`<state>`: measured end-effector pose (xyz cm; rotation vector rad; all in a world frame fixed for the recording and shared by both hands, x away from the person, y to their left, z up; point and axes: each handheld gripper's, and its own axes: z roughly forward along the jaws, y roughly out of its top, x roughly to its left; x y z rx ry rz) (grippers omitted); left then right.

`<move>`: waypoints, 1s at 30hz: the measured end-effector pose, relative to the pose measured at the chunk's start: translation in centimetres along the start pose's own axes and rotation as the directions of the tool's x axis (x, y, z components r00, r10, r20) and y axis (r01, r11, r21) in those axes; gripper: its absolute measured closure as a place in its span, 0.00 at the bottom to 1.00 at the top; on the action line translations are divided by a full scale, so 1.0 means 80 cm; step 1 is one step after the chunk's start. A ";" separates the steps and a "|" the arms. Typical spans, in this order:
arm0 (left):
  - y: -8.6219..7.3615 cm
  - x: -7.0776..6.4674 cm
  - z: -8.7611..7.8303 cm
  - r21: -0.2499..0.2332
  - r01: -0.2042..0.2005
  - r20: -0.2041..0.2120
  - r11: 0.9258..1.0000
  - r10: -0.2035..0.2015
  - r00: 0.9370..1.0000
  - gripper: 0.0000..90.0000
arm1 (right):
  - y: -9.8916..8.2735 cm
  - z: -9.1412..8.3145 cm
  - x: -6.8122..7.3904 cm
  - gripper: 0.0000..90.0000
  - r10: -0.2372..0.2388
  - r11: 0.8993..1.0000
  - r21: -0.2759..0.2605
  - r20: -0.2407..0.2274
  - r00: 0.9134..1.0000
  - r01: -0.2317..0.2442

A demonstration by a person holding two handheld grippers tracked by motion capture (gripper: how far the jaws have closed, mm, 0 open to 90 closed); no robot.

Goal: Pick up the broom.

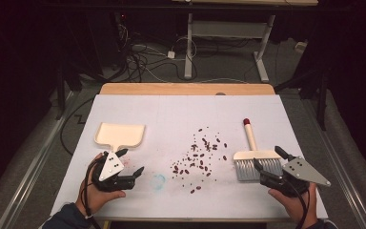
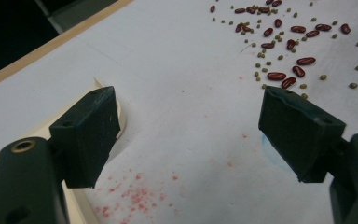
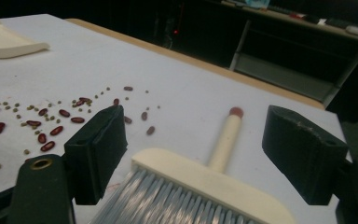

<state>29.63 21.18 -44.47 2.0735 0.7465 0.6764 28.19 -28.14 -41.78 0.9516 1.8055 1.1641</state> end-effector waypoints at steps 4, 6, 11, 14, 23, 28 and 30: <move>-0.002 0.000 0.005 0.022 0.002 0.005 1.000 -0.002 1.000 0.22 | -0.001 0.000 -0.005 0.25 0.022 1.000 0.010 0.014 1.000 -0.022; -0.003 -0.002 0.005 0.025 -0.002 0.008 1.000 0.002 1.000 0.22 | -0.001 0.001 -0.005 0.25 0.025 0.999 0.020 0.015 1.000 -0.025; -0.007 -0.006 0.005 0.044 -0.018 0.015 0.999 0.017 1.000 0.23 | 0.005 0.018 -0.010 0.31 0.025 0.994 0.108 0.020 0.999 -0.027; -0.008 -0.007 0.007 0.056 -0.016 0.017 0.998 0.015 1.000 0.23 | 0.011 0.035 -0.019 0.32 0.049 0.982 0.181 0.021 0.999 -0.052; -0.010 -0.009 0.006 0.063 -0.023 0.020 0.998 0.022 1.000 0.23 | 0.036 0.115 -0.056 0.31 0.118 0.889 0.438 0.066 0.991 -0.135; -0.011 -0.008 0.008 0.076 -0.020 0.016 0.997 0.018 1.000 0.23 | 0.037 0.174 -0.075 0.34 0.172 0.817 0.542 0.097 0.980 -0.197; -0.012 -0.008 0.009 0.081 -0.021 0.017 0.997 0.019 1.000 0.23 | 0.033 0.193 -0.080 0.37 0.208 0.793 0.566 0.097 0.973 -0.225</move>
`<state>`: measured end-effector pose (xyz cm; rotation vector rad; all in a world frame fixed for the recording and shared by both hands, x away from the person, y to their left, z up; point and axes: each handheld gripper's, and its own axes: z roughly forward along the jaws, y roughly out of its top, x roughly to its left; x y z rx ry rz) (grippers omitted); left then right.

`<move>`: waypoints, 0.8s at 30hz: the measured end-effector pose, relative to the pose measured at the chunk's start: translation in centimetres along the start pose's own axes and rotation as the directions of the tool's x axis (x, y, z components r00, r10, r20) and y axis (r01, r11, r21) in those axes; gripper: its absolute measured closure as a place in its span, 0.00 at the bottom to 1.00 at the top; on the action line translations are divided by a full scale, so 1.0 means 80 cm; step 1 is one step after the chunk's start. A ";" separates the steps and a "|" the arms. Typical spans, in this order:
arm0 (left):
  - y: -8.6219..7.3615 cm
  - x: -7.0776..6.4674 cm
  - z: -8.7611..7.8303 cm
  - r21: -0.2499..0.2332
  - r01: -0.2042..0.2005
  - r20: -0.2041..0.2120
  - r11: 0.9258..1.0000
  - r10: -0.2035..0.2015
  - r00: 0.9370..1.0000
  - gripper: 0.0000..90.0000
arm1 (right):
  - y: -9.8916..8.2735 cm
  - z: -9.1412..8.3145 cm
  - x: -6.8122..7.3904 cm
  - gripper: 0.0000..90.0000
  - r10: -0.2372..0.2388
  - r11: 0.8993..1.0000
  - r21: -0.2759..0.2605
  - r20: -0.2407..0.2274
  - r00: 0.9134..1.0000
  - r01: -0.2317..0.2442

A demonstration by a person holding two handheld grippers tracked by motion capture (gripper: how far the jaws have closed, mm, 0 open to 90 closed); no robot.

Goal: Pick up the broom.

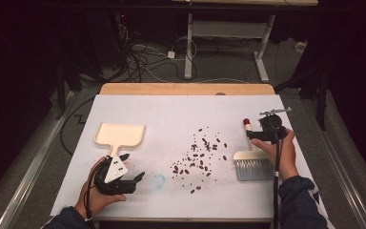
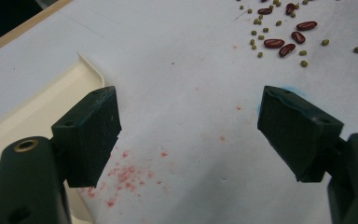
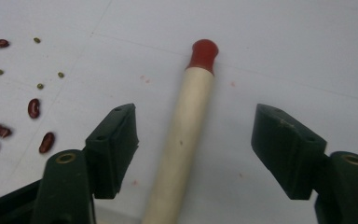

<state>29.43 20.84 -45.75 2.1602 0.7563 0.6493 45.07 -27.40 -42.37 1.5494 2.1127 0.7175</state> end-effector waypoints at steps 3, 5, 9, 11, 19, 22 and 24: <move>-0.001 0.001 0.003 0.014 -0.012 0.000 1.000 0.012 1.000 0.23 | 0.011 0.031 -0.001 0.40 -0.021 0.991 0.132 -0.007 1.000 0.021; 0.000 0.002 0.005 0.014 -0.012 0.001 1.000 0.012 1.000 0.23 | 0.016 0.046 -0.005 0.46 -0.029 0.979 0.203 0.017 0.999 0.025; -0.001 0.004 0.006 0.021 -0.019 0.007 1.000 0.019 1.000 0.23 | 0.022 0.054 -0.007 0.51 -0.032 0.970 0.241 0.002 0.999 0.031; -0.001 0.004 0.007 0.024 -0.020 0.005 1.000 0.020 1.000 0.23 | 0.023 0.053 -0.004 0.60 -0.044 0.969 0.241 -0.010 0.999 0.045; 0.003 0.000 0.007 0.016 -0.040 0.006 0.999 0.040 0.999 0.23 | 0.023 0.052 0.005 0.71 -0.026 0.972 0.234 0.002 1.000 0.025; 0.005 0.001 0.009 0.016 -0.039 0.010 0.999 0.039 0.999 0.23 | 0.023 0.052 0.007 0.73 -0.022 0.973 0.232 0.006 1.000 0.020; 0.006 0.000 0.010 0.017 -0.044 0.012 0.999 0.044 0.999 0.23 | 0.021 0.051 0.007 0.78 -0.008 0.977 0.214 -0.001 1.000 0.008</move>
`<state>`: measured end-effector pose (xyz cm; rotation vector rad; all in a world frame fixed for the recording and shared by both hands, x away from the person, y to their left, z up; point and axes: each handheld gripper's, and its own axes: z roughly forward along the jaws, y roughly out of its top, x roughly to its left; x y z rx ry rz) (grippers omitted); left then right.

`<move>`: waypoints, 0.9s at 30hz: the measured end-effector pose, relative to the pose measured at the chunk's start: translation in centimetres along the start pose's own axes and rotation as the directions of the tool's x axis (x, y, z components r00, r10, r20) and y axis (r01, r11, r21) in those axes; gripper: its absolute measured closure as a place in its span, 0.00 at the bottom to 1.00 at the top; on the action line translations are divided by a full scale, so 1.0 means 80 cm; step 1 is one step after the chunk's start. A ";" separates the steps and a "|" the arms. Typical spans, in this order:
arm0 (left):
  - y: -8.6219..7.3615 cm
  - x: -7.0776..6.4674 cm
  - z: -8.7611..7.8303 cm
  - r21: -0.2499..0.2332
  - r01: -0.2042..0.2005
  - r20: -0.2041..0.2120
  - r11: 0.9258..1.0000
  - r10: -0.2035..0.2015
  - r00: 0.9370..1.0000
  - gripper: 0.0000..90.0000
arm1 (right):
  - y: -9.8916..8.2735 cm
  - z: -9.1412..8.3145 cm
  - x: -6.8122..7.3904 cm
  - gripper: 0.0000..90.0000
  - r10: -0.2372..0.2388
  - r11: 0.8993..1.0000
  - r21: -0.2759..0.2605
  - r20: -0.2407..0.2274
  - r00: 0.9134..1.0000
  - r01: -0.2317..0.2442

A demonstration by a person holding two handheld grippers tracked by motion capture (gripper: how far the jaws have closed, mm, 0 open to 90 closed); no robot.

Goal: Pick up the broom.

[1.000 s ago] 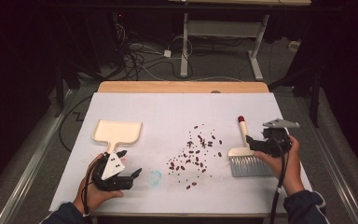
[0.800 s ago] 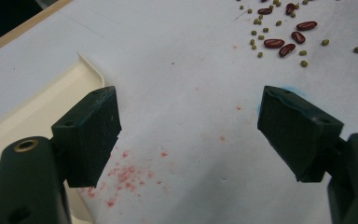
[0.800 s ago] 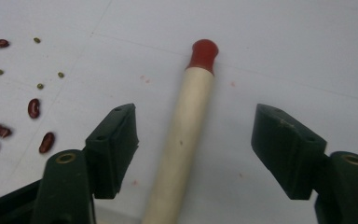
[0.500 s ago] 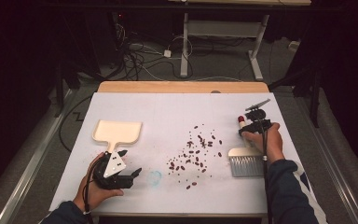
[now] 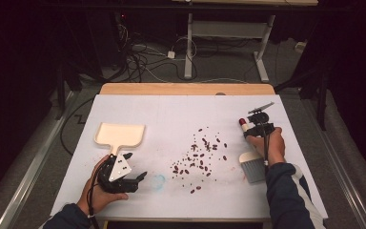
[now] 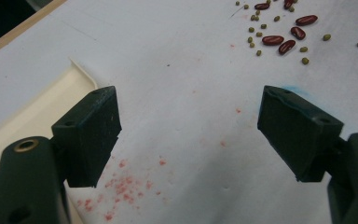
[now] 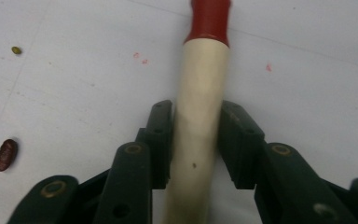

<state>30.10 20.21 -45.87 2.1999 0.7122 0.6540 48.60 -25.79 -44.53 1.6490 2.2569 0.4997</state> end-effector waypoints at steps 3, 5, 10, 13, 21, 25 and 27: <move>0.002 0.000 0.002 -0.001 -0.003 0.006 1.000 0.003 1.000 0.23 | -0.004 0.000 0.003 0.78 -0.006 1.000 -0.025 0.018 1.000 0.006; 0.003 -0.001 0.004 0.002 -0.006 0.009 1.000 0.006 1.000 0.23 | -0.007 -0.001 0.003 0.78 -0.006 0.999 -0.044 0.012 1.000 0.007; 0.001 -0.001 0.002 0.006 -0.006 0.007 1.000 0.006 1.000 0.23 | -0.015 -0.014 0.000 0.78 -0.007 0.994 -0.112 -0.019 1.000 0.005; 0.001 0.000 0.002 0.001 0.003 0.004 1.000 -0.003 1.000 0.23 | -0.029 -0.040 0.000 0.78 -0.023 0.970 -0.244 -0.037 0.999 0.013; 0.007 -0.006 -0.004 -0.005 0.005 0.020 1.000 -0.005 1.000 0.25 | -0.070 -0.096 -0.004 0.78 -0.048 0.868 -0.496 -0.089 0.995 -0.002; 0.012 -0.010 -0.010 -0.032 0.016 0.027 0.999 -0.016 1.000 0.25 | -0.093 -0.122 -0.006 0.78 -0.062 0.815 -0.580 -0.097 0.993 -0.005; 0.016 -0.012 -0.015 -0.049 0.047 0.024 0.998 -0.045 0.999 0.25 | -0.107 -0.143 -0.005 0.78 -0.067 0.784 -0.621 -0.096 0.993 -0.008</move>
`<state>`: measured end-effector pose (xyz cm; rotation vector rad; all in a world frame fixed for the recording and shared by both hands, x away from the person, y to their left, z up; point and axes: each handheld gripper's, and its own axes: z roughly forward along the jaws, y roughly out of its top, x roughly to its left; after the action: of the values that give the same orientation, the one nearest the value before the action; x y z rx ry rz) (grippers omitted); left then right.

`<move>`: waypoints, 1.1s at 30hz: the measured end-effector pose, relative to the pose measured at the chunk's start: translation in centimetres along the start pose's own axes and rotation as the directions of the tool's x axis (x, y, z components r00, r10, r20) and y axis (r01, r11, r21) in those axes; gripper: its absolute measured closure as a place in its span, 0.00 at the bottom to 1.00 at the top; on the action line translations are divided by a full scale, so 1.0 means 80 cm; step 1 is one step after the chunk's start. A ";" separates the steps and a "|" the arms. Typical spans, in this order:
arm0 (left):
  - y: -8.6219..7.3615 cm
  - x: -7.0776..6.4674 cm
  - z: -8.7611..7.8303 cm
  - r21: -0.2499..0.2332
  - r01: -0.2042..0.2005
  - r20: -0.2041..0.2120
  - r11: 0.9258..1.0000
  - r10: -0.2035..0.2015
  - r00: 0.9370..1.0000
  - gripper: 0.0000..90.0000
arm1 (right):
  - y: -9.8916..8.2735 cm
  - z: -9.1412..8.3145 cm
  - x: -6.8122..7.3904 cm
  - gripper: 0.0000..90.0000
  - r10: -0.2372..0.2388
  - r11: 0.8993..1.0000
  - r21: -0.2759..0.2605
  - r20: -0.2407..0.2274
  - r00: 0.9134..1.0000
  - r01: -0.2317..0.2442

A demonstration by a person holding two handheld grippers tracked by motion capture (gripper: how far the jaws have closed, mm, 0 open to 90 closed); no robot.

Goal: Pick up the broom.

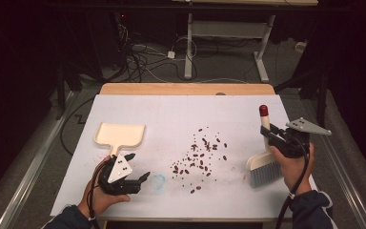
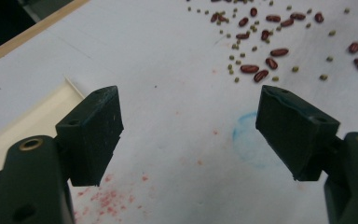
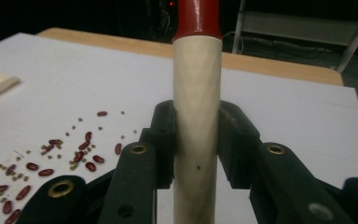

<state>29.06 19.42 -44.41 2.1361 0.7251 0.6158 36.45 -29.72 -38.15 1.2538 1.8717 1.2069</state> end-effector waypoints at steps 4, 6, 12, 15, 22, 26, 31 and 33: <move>0.010 -0.004 -0.007 -0.043 0.047 0.038 0.998 -0.046 0.998 0.25 | 0.004 -0.026 0.006 0.78 0.012 0.998 -0.063 -0.015 1.000 -0.013; 0.018 -0.009 -0.008 -0.056 0.049 0.063 0.997 -0.046 0.997 0.25 | 0.008 -0.037 0.012 0.78 -0.004 0.995 -0.098 -0.006 1.000 0.003; 0.053 -0.037 0.003 -0.040 0.015 0.162 0.999 -0.008 0.987 0.24 | 0.021 -0.054 0.040 0.78 -0.033 0.985 -0.172 -0.013 0.999 0.031; 0.079 -0.058 0.014 -0.071 0.008 0.263 0.997 0.011 0.965 0.24 | 0.026 -0.054 0.062 0.78 -0.062 0.981 -0.187 -0.015 0.998 0.058; 0.144 -0.131 0.051 -0.224 -0.122 0.325 0.967 0.193 0.926 0.28 | 0.029 -0.047 0.119 0.78 -0.123 0.970 -0.220 -0.072 0.990 0.105; 0.152 -0.139 0.069 -0.224 -0.080 0.337 0.971 0.154 0.929 0.30 | 0.024 -0.047 0.148 0.78 -0.170 0.964 -0.225 -0.109 0.979 0.142; 0.150 -0.131 0.092 -0.206 0.009 0.377 0.979 0.070 0.923 0.40 | 0.020 -0.051 0.170 0.78 -0.213 0.954 -0.243 -0.146 0.966 0.174; 0.147 -0.124 0.097 -0.197 0.039 0.408 0.980 0.046 0.912 0.46 | 0.019 -0.054 0.177 0.78 -0.225 0.950 -0.251 -0.148 0.963 0.184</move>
<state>30.19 2.49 -41.37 1.9853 0.4057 0.2127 27.90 -18.04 -34.67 0.8266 1.8626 1.4124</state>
